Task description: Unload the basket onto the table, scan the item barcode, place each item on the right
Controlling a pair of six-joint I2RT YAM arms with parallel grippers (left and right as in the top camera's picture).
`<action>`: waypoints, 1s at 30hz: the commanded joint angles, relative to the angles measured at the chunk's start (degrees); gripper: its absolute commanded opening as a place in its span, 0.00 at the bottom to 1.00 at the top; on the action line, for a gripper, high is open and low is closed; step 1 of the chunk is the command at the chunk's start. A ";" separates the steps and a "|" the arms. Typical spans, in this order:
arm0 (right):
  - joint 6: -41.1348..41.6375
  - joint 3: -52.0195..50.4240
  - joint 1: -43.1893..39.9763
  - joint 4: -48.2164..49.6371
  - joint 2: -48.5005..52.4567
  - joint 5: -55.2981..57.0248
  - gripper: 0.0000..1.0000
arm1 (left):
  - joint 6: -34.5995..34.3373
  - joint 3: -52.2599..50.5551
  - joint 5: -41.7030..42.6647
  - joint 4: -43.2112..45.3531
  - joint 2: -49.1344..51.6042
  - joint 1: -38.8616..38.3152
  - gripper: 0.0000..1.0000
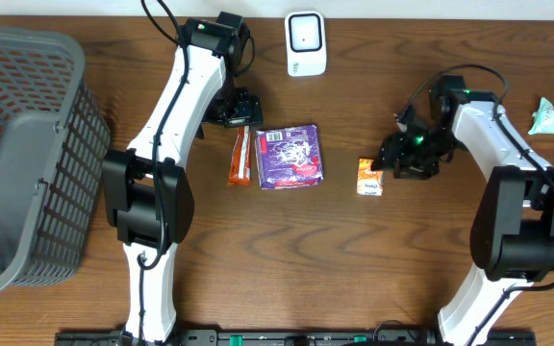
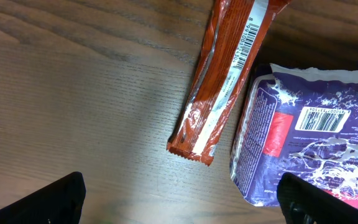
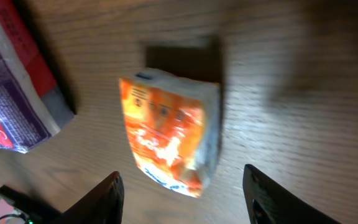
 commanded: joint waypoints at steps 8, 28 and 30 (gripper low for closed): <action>5.92 -4.07 2.60 5.86 -0.17 2.89 0.51 | -0.52 -0.33 -0.72 -0.35 0.74 0.24 0.98; -18.32 -4.02 0.52 0.63 -0.20 -30.86 0.01 | -0.50 -0.33 -0.72 -0.35 0.74 0.24 0.98; -23.61 -4.02 0.59 -2.12 -0.20 -32.61 0.01 | -0.52 -0.33 -0.72 -0.35 0.74 0.24 0.98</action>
